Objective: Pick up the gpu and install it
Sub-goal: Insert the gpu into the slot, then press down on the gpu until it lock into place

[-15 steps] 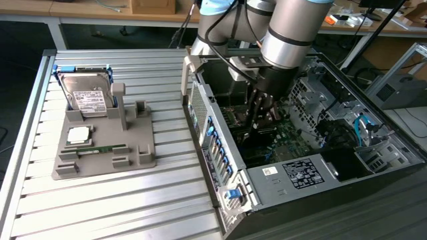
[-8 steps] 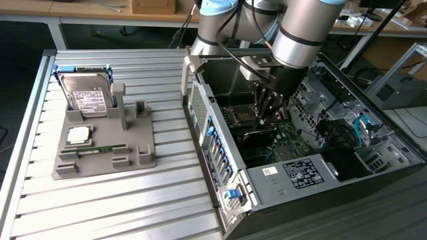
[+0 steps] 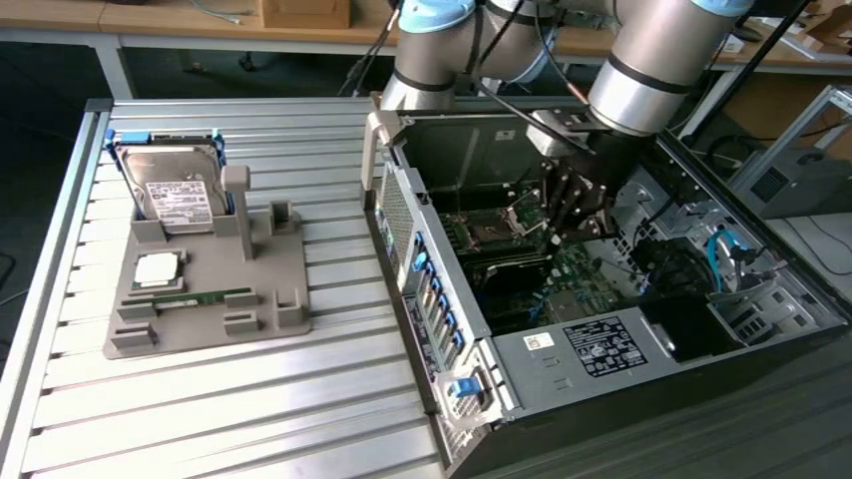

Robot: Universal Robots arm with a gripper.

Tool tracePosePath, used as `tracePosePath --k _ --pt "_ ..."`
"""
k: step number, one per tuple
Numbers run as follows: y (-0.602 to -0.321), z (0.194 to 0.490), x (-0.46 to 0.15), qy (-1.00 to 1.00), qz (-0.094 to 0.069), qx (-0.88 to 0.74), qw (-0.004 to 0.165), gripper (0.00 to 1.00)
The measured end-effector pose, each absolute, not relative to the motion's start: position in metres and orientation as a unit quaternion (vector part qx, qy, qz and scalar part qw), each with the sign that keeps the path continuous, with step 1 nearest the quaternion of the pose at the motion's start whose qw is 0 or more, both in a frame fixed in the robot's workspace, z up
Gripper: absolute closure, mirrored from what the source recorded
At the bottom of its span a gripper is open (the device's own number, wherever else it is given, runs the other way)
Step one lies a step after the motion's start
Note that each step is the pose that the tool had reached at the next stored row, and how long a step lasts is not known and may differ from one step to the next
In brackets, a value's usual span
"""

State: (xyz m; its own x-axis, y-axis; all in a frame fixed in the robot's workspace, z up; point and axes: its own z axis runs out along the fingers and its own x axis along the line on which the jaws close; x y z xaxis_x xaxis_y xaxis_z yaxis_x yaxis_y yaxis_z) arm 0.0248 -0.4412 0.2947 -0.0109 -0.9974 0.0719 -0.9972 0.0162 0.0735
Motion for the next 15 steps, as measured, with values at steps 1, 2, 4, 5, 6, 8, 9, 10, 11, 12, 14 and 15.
tracePosePath --k 1,2,4,5,6,8,9,10,11,12,14,15 --pt "-0.441 0.295 0.03 -0.711 -0.003 0.701 0.053 0.89" --pt "-0.441 0.294 0.035 -0.71 -0.004 0.702 0.054 0.89" --pt "-0.441 0.294 0.044 -0.71 -0.006 0.702 0.057 0.89" --pt "-0.441 0.294 0.048 -0.71 -0.006 0.702 0.057 0.89" --pt "-0.441 0.294 0.05 -0.71 -0.007 0.702 0.058 0.89" --pt "-0.441 0.294 0.051 -0.71 -0.007 0.702 0.058 0.89" --pt "-0.441 0.294 0.051 -0.71 -0.007 0.702 0.058 0.89" --pt "-0.441 0.294 0.051 -0.71 -0.007 0.702 0.058 0.89" --pt "-0.441 0.294 0.051 -0.71 -0.007 0.702 0.058 0.89" --pt "-0.441 0.294 0.051 -0.71 -0.007 0.702 0.058 0.89" --pt "-0.441 0.294 0.051 -0.71 -0.007 0.702 0.058 0.89" --pt "-0.441 0.294 0.051 -0.71 -0.007 0.702 0.058 0.89"
